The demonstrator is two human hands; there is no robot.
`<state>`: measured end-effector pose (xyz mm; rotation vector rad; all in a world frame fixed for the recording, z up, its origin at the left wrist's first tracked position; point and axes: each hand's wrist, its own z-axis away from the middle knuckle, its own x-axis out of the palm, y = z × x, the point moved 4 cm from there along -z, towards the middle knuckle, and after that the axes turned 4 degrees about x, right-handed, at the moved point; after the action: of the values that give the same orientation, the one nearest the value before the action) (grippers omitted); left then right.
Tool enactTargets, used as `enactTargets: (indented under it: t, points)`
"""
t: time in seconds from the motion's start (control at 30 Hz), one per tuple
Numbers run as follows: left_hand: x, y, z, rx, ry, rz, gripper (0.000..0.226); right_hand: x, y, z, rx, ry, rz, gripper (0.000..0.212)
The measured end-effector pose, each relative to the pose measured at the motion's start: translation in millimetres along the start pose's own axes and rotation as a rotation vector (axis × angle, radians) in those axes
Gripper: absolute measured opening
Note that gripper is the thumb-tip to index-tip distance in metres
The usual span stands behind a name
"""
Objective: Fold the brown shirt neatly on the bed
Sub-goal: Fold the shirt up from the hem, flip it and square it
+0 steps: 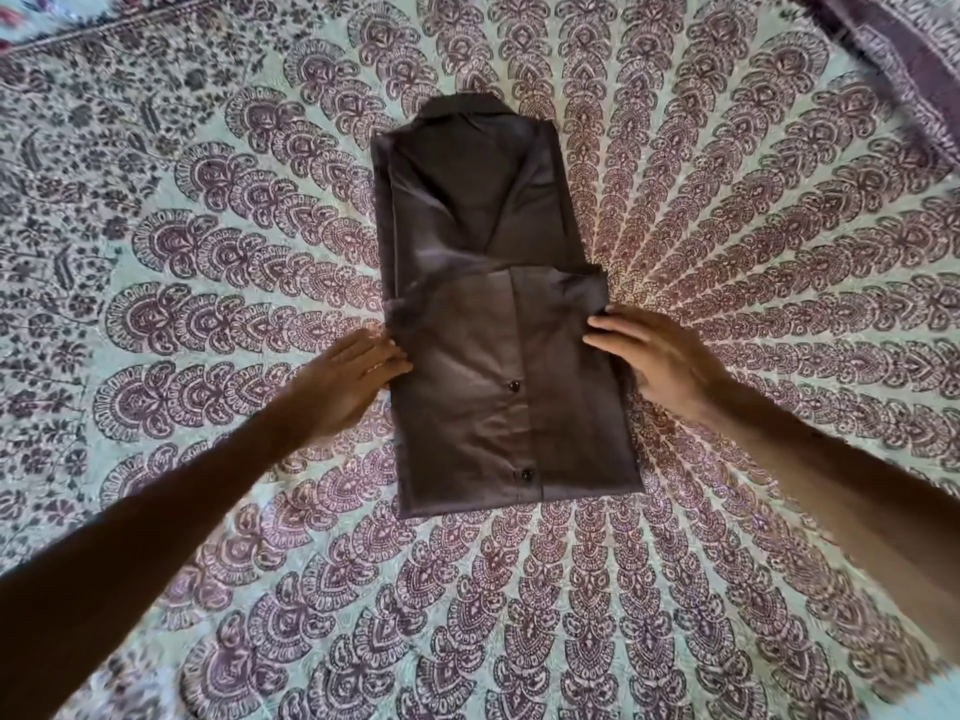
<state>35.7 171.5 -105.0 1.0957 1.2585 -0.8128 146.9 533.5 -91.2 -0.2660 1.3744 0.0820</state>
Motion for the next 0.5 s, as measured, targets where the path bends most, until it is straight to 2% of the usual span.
enactTargets:
  t: [0.1, 0.2, 0.3, 0.4, 0.47, 0.5]
  points:
    - [-2.8, -14.6, -3.9, 0.14, -0.149, -0.047, 0.061, 2.7, 7.2, -3.9, -0.113, -0.053, 0.082, 0.068]
    - [-6.4, -17.9, -14.9, 0.26, -0.148, -0.137, 0.051, 0.3, 5.6, -17.4, -0.185, -0.01, 0.112, 0.048]
    - [-2.2, -17.7, -18.2, 0.289, -0.125, -0.153, 0.045, 1.6, 0.3, -26.3, -0.189, 0.065, 0.076, 0.041]
    - [-2.8, -14.5, -26.6, 0.246, -0.064, -0.112, 0.033, -1.9, -7.1, -33.8, -0.079, 0.12, -0.013, 0.044]
    - [-8.7, -12.7, -33.5, 0.076, 0.009, 0.087, 0.028, -11.9, -11.8, -41.6, 0.024, 0.185, -0.12, 0.041]
    - [-12.2, -14.8, -36.2, -0.089, 0.055, 0.286, 0.024, -17.3, -11.9, -47.4, 0.087, 0.186, -0.235, 0.037]
